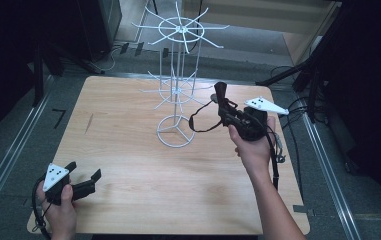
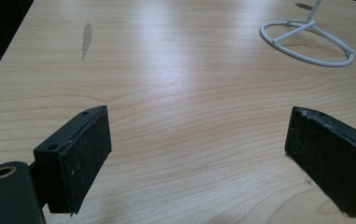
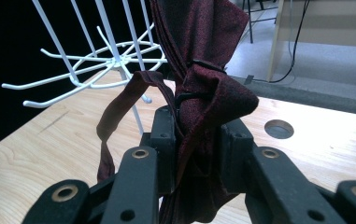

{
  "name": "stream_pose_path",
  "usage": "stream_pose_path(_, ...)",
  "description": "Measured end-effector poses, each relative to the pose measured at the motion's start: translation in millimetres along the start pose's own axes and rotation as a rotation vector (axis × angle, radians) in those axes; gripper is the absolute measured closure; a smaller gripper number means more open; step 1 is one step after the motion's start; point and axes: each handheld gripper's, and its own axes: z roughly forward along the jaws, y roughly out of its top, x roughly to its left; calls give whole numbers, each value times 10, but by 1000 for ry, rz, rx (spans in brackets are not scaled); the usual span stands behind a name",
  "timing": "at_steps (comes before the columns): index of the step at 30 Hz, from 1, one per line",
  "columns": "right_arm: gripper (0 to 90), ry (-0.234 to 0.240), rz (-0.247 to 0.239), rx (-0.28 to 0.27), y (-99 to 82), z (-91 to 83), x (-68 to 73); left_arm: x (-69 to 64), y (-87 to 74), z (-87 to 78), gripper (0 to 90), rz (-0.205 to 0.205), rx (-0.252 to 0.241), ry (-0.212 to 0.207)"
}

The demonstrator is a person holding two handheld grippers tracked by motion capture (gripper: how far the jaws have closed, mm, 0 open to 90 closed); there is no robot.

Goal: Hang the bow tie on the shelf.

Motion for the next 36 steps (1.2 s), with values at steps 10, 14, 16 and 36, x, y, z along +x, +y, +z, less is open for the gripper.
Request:
stream_pose_path(10,726,3,22,18,-35,146,-18,0,0,2,78,-1,-1,0)
stream_pose_path(14,726,5,35,26,-60,202,-29,0,0,3,78,-1,-1,0)
stream_pose_path(16,726,7,44,28,-83,239,-29,0,1,2,78,-1,1,1)
stream_pose_path(36,726,9,54,94,-324,633,95,4,2,3,78,-4,3,2)
